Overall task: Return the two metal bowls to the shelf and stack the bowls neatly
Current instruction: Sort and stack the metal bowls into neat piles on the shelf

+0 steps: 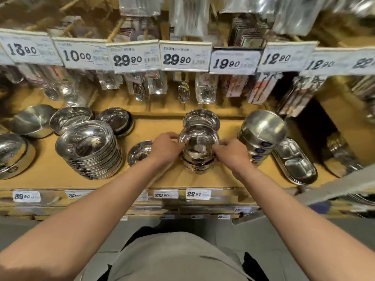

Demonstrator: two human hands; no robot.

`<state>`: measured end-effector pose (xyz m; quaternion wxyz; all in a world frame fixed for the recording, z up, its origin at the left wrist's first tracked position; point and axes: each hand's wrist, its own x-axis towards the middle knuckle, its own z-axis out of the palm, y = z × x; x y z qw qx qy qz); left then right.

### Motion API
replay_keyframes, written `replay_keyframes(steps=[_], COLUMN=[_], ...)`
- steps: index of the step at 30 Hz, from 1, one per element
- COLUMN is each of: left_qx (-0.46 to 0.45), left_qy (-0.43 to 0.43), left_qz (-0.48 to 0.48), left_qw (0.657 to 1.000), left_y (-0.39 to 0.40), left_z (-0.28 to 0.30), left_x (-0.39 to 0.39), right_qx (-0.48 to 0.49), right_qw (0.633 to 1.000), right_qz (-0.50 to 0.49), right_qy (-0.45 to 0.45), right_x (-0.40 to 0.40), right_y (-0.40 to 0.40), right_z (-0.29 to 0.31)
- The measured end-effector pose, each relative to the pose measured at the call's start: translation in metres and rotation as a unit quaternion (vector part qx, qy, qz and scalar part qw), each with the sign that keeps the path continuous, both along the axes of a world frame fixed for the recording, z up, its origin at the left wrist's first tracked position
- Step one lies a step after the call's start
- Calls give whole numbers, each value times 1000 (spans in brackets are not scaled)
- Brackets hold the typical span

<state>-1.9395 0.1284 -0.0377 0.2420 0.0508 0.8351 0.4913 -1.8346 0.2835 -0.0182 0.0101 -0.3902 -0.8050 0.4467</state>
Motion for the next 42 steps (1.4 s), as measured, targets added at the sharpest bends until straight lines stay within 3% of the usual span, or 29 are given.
replay_keyframes(steps=[42], left_qx=[54], left_qy=[-76], left_qz=[30], left_qw=[995], left_y=[-6], left_z=[9], left_x=[12], right_qx=[-16], right_qw=[999], right_qz=[-8], right_qy=[33], right_x=[7], right_y=[4], right_z=[-17])
